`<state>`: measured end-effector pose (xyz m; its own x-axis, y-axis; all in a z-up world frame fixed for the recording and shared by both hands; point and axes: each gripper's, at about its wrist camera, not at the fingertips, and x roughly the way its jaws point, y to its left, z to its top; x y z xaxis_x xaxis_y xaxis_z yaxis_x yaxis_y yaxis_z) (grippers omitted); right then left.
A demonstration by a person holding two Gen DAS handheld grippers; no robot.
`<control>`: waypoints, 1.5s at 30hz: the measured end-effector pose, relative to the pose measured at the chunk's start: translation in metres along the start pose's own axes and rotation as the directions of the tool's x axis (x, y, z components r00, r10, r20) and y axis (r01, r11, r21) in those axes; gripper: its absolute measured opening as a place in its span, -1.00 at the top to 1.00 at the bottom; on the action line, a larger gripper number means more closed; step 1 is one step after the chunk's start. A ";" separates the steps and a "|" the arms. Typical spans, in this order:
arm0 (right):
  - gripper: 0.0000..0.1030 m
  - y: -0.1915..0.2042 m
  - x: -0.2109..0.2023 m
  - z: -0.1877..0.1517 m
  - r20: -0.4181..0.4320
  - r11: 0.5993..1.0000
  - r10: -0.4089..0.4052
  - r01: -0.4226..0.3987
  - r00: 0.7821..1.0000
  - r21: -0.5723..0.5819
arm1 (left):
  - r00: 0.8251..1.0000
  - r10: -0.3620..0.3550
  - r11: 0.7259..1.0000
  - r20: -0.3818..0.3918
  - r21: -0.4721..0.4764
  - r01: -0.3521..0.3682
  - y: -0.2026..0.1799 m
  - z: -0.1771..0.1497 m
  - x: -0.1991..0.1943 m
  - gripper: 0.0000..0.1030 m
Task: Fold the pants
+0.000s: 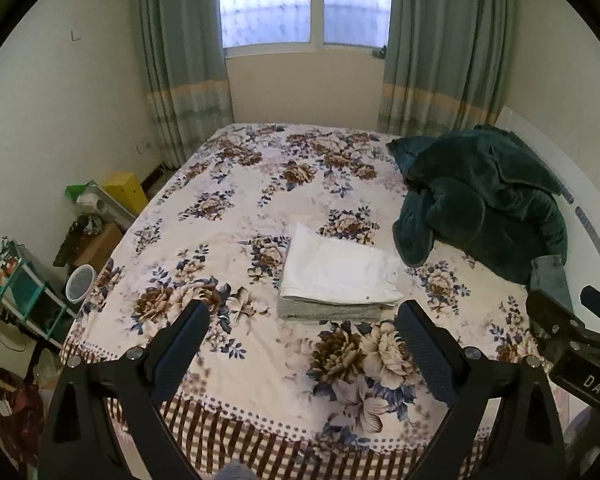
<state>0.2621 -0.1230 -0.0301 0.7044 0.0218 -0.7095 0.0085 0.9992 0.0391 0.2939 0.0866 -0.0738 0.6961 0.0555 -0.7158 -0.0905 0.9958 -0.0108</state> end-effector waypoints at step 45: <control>-1.00 0.019 -0.142 -0.017 0.092 0.999 -0.013 0.016 0.996 -0.041 | 0.997 0.011 1.000 0.083 0.000 -0.011 0.013 -0.024 -0.097 -1.00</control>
<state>0.1504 -0.1064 0.0591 0.7663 0.0061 -0.6425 -0.0092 1.0000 -0.0016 0.2078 0.0921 -0.0216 0.7517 0.0721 -0.6556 -0.0983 0.9952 -0.0032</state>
